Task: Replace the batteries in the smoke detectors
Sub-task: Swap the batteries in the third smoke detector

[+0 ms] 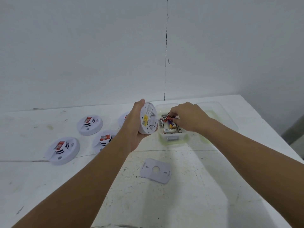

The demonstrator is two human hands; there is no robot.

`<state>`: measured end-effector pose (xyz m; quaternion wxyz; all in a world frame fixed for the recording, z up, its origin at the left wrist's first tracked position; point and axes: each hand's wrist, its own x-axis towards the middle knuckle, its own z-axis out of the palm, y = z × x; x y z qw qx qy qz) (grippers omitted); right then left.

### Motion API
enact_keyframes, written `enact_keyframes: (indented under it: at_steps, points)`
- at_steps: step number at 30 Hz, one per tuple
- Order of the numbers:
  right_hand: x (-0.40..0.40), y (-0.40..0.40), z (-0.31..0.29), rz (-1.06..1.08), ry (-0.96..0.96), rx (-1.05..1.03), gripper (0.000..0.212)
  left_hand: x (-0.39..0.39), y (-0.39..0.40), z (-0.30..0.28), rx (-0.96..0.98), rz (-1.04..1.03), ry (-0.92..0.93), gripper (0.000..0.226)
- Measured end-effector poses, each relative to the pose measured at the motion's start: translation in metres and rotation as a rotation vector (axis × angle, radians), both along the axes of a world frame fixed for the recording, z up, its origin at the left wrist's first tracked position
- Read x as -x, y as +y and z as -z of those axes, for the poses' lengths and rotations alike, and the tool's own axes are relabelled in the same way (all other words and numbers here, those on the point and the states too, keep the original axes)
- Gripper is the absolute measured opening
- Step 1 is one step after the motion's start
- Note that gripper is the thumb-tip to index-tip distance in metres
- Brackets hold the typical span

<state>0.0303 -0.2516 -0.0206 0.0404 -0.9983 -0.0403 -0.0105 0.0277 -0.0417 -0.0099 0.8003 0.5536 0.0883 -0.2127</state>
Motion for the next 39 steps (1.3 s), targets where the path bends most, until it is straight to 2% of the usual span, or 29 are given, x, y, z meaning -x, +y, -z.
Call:
enact_keyframes:
  at_steps: [2, 5, 11, 15, 21, 27, 30, 35, 39]
  points:
    - [-0.004, 0.006, 0.005, -0.009, 0.012, 0.118, 0.025, -0.001, 0.001, 0.001, -0.001, 0.010, 0.005, 0.047]
    - [-0.005, 0.014, 0.010, -0.009, 0.034, 0.189, 0.026, -0.001, 0.001, 0.001, 0.003, 0.028, 0.004, 0.044]
    - [-0.013, 0.023, 0.015, -0.002, 0.022, 0.152, 0.031, -0.002, 0.003, 0.001, 0.006, 0.043, -0.003, 0.039]
    - [-0.020, 0.028, 0.012, -0.017, 0.106, 0.116, 0.040, -0.002, 0.003, 0.001, 0.000, 0.053, 0.003, 0.037]
    - [-0.024, 0.029, 0.018, 0.033, 0.157, 0.135, 0.038, -0.002, 0.007, 0.002, -0.003, 0.037, -0.001, 0.039]
    - [-0.028, 0.028, 0.016, 0.039, 0.168, 0.121, 0.060, -0.005, 0.011, 0.006, 0.004, -0.018, 0.007, 0.051]
    - [-0.030, 0.029, 0.018, 0.033, 0.172, 0.129, 0.054, -0.004, 0.010, 0.006, -0.001, -0.001, 0.012, 0.045]
    - [-0.029, 0.028, 0.018, 0.059, 0.091, -0.009, 0.055, -0.004, 0.012, 0.005, 0.007, 0.005, 0.019, 0.045]
    - [-0.021, 0.022, 0.009, 0.127, -0.037, -0.304, 0.045, -0.001, 0.018, 0.007, 0.047, -0.032, 0.023, 0.050]
